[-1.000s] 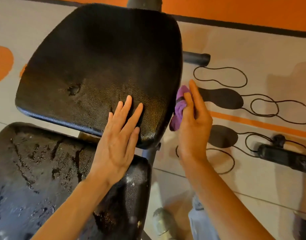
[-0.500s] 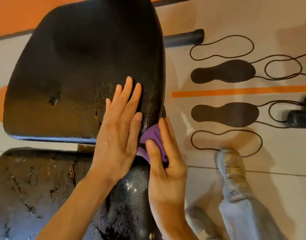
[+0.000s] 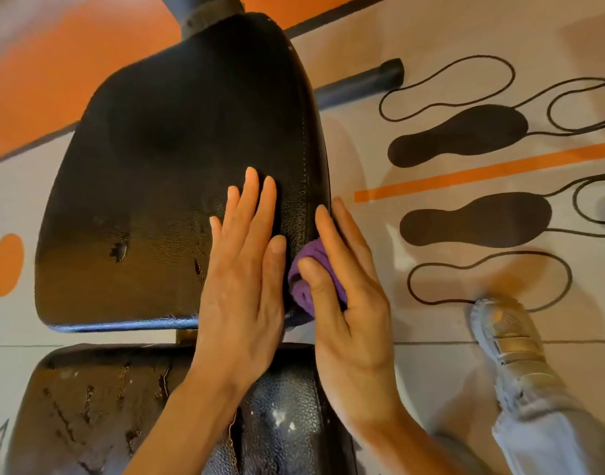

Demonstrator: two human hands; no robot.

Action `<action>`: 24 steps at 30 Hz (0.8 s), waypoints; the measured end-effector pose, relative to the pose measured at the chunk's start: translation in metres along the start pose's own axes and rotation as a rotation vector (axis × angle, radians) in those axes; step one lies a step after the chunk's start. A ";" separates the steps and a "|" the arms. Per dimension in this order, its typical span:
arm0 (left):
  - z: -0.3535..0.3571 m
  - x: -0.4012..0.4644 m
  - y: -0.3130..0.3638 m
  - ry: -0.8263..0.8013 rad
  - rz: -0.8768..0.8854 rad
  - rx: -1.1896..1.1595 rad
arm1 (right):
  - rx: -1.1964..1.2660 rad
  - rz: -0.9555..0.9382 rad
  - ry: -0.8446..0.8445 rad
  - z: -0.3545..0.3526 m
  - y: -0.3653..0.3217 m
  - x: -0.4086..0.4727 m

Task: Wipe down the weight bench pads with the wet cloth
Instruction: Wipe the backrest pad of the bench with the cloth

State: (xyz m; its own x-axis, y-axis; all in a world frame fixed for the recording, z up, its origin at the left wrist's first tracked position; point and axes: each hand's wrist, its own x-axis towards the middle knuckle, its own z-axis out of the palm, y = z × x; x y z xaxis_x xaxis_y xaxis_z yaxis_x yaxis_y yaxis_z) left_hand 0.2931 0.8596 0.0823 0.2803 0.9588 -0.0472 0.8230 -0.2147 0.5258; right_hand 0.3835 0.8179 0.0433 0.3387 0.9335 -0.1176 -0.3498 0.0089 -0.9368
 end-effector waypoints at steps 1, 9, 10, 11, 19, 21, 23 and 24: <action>0.001 0.000 -0.001 0.002 -0.001 0.003 | -0.014 -0.019 -0.005 -0.002 -0.001 0.011; 0.005 -0.001 0.001 0.050 -0.018 0.052 | 0.166 0.121 0.064 -0.003 -0.002 0.000; 0.005 -0.001 0.001 0.055 -0.024 0.062 | 0.166 0.128 0.051 -0.006 -0.003 -0.010; 0.006 -0.001 0.002 0.057 -0.030 0.073 | 0.119 0.113 0.036 -0.007 -0.005 -0.008; 0.001 0.000 0.008 0.008 -0.063 0.076 | 0.134 0.152 0.193 0.012 -0.016 0.088; -0.004 0.007 0.010 -0.011 -0.056 0.069 | 0.127 0.123 0.111 0.008 -0.014 0.068; -0.008 0.022 0.010 0.000 -0.035 0.053 | -0.038 0.066 -0.007 0.002 -0.010 0.057; -0.010 0.033 0.010 0.013 -0.027 0.042 | -0.161 0.021 -0.039 -0.002 -0.008 0.055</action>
State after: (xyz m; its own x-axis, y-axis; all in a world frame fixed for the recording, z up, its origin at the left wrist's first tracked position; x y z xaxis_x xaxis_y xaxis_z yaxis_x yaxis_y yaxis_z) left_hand 0.3055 0.8915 0.0941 0.2516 0.9666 -0.0491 0.8500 -0.1964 0.4888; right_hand 0.4062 0.8682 0.0436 0.2976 0.9461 -0.1277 -0.2105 -0.0654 -0.9754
